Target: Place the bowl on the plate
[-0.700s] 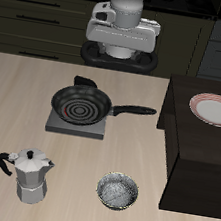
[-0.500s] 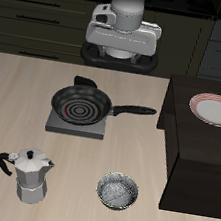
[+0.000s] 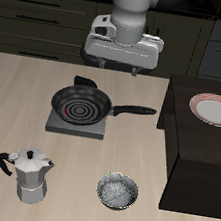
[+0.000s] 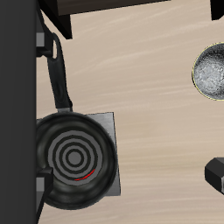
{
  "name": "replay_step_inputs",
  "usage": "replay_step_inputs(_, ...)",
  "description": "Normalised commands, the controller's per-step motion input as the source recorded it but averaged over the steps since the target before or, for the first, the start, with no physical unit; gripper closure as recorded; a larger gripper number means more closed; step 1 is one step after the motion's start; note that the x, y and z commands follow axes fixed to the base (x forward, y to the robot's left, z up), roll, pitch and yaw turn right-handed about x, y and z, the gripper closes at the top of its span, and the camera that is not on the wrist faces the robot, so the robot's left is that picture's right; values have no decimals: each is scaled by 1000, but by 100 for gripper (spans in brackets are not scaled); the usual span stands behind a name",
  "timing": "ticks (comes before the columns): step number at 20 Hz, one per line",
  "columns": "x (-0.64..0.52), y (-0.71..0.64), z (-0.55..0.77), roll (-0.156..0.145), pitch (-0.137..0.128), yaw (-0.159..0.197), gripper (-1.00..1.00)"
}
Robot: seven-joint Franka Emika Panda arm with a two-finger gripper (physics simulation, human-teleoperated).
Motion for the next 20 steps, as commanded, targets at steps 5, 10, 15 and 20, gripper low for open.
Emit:
replay_step_inputs(5, 367, 53, -65, 12, 29, 3, -100)
replay_step_inputs(10, 231, 103, -41, -3, 9, 7, -100)
replay_step_inputs(15, 203, 60, -18, -1, 10, -3, -100)
replay_step_inputs(20, 211, -14, 8, 2, -6, 23, -100)
